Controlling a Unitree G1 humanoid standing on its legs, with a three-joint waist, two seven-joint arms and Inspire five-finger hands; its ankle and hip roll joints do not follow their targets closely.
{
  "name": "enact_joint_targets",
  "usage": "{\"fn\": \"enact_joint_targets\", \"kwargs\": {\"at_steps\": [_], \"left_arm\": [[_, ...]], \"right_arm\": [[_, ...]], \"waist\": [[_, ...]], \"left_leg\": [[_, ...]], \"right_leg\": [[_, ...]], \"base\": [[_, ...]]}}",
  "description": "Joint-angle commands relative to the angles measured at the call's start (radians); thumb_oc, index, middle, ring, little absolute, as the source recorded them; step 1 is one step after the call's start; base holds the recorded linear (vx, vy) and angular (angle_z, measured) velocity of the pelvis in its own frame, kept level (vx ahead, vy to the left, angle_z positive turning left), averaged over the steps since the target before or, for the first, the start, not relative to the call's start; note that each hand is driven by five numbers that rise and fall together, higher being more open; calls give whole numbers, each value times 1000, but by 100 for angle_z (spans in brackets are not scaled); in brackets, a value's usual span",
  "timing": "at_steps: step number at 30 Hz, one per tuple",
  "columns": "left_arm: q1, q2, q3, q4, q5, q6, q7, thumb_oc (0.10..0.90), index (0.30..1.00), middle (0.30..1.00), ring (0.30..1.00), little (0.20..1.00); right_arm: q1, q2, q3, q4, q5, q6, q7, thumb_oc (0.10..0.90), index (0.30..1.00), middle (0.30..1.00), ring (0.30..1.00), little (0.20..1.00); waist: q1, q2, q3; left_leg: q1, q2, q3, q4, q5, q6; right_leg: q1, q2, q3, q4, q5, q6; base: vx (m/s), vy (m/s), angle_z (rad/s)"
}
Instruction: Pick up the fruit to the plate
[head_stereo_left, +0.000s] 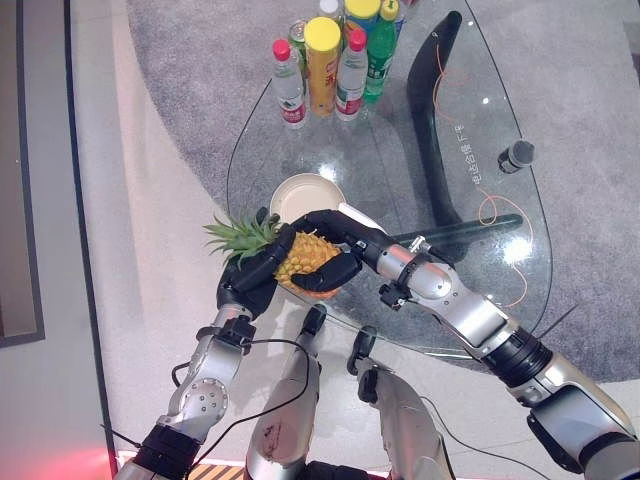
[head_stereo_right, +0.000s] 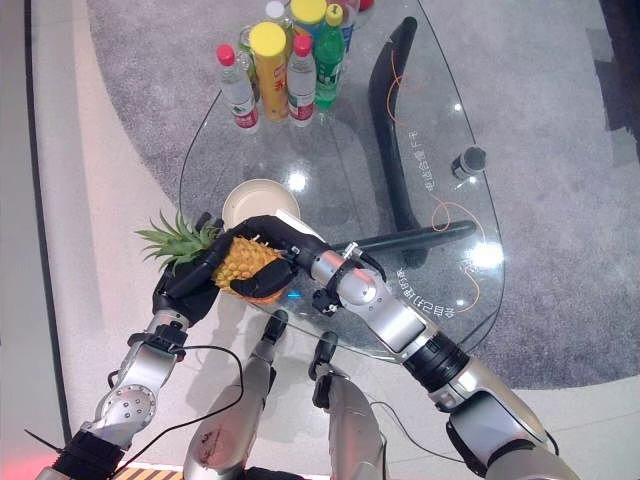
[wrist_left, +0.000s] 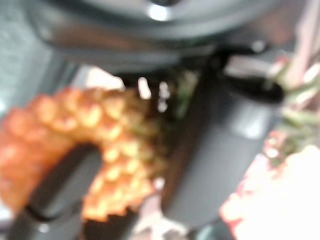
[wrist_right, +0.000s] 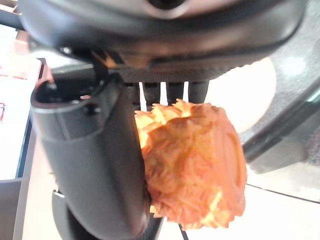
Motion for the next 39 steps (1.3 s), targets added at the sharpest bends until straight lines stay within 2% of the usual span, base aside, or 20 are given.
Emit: {"fn": "enact_joint_targets", "kwargs": {"at_steps": [1, 8, 19, 35, 36, 37, 38, 39], "left_arm": [[-116, -39, 22, -177, 63, -40, -90, 800, 900, 900, 900, 900], [-106, -56, 43, -166, 49, -59, -122, 800, 900, 900, 900, 900], [-109, -103, 84, -188, -18, -207, -180, 800, 900, 900, 900, 900], [-105, -104, 110, -199, -9, -224, -176, 800, 900, 900, 900, 900], [-107, -104, 111, -199, -12, -228, -189, 391, 549, 549, 549, 491], [-107, -102, 109, -201, -12, -233, -204, 306, 476, 476, 476, 406], [-109, -101, 106, -206, -12, -231, -216, 100, 300, 300, 300, 200], [-110, -101, 105, -208, -15, -232, -224, 100, 300, 300, 300, 200]], "right_arm": [[-58, 152, 140, -185, 87, -155, 134, 100, 300, 300, 300, 200], [-47, 180, 130, -174, 87, -148, 115, 100, 300, 300, 300, 200], [-31, 242, 128, -141, 65, -159, 67, 100, 300, 300, 300, 200], [-20, 264, 122, -147, 62, -152, 43, 100, 300, 300, 300, 200], [-20, 266, 123, -146, 62, -152, 42, 100, 300, 300, 300, 200], [-19, 265, 124, -145, 62, -154, 41, 100, 300, 300, 300, 200], [-19, 267, 125, -144, 61, -155, 41, 100, 300, 300, 300, 200], [-18, 268, 125, -144, 61, -155, 42, 100, 300, 300, 300, 200]], "waist": [[9, -49, -24], [21, -60, -24], [43, -93, -24], [55, -117, -24], [55, -118, -24], [55, -119, -24], [55, -121, -24], [55, -121, -24]], "left_leg": [[19, -87, -19, 76, -113, 90], [35, -89, -35, 66, -118, 92], [47, -88, -55, 55, -128, 91], [63, -89, -77, 35, -130, 94], [63, -89, -78, 36, -130, 94], [62, -88, -79, 37, -131, 94], [60, -88, -81, 38, -131, 94], [61, -88, -82, 38, -131, 94]], "right_leg": [[98, 1, 10, -124, 99, 51], [123, 2, 3, -142, 100, 49], [150, 4, -17, -166, 107, 53], [172, 11, -16, -193, 118, 59], [172, 12, -15, -192, 118, 59], [171, 12, -15, -191, 118, 59], [170, 12, -15, -190, 119, 59], [170, 13, -15, -190, 119, 60]], "base": [[27, -55, 3], [17, -19, 3], [22, -41, 5], [8, -12, 1], [0, 0, 0], [0, 0, 0], [0, 0, 0], [0, 0, 0]]}}
